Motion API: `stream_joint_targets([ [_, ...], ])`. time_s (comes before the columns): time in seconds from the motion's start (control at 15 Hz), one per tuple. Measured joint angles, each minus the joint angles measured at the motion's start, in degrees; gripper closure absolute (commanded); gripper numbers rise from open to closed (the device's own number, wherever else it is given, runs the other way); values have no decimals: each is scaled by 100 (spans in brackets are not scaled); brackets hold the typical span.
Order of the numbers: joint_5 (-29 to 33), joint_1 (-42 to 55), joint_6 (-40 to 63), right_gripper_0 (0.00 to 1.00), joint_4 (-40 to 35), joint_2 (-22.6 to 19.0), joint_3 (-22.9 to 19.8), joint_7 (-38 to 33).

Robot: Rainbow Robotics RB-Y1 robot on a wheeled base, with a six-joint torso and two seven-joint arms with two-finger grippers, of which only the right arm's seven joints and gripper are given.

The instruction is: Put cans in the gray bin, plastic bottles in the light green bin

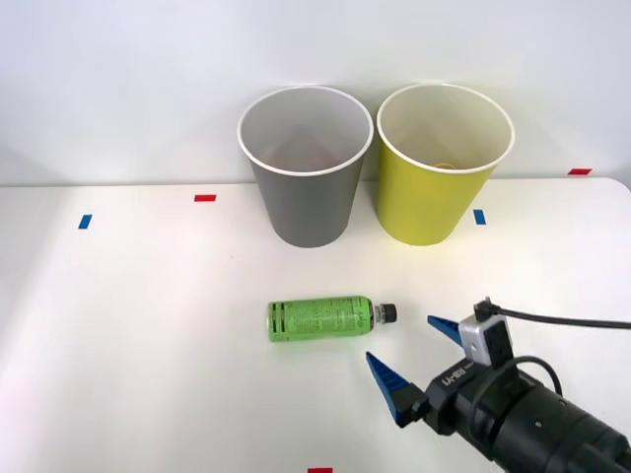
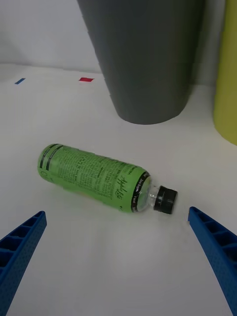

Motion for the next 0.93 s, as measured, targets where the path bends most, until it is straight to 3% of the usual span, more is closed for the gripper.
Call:
stream_joint_targets([
  [0.27,-130,-1312,462,0,0,-705,821,212],
  [0.53,-177,-2449,1419,0,-2,-827,1607,925],
  [0.93,-1229,-3068,2889,0,-335,-523,1561,2521],
])
